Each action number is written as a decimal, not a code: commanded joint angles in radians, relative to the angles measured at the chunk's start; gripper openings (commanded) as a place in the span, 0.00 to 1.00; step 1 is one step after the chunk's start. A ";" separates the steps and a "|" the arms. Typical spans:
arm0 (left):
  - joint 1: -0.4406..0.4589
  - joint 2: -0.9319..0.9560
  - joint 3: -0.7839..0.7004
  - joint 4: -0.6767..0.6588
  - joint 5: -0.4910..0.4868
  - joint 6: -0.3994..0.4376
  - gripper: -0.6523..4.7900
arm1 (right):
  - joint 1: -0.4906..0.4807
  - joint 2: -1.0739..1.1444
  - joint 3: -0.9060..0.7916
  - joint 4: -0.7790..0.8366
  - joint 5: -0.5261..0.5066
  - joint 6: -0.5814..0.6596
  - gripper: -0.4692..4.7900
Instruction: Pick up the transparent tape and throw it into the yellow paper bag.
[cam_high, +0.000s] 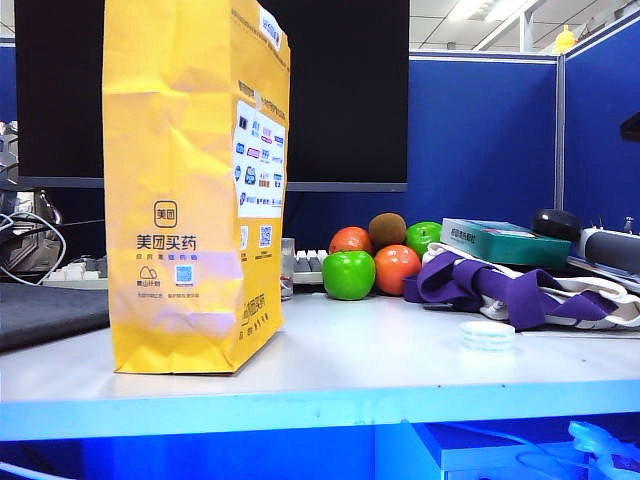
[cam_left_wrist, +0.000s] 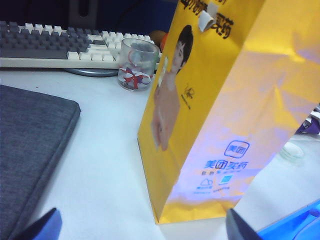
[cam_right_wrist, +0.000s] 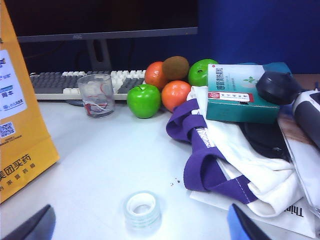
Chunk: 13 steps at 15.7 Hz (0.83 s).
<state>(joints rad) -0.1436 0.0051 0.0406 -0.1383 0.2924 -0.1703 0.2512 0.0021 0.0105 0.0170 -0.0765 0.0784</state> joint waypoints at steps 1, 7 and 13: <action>0.001 -0.001 0.004 0.021 0.000 0.002 0.92 | 0.001 0.000 -0.008 0.014 -0.005 0.002 1.00; 0.001 -0.001 0.041 0.035 0.036 -0.002 0.92 | 0.001 0.000 -0.008 0.073 -0.011 0.005 1.00; 0.000 0.254 0.392 0.117 -0.010 0.053 0.92 | 0.000 0.000 -0.008 0.166 0.113 0.091 1.00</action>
<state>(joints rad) -0.1440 0.2127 0.3893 -0.0460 0.2600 -0.1452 0.2508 0.0021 0.0105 0.1333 0.0235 0.1574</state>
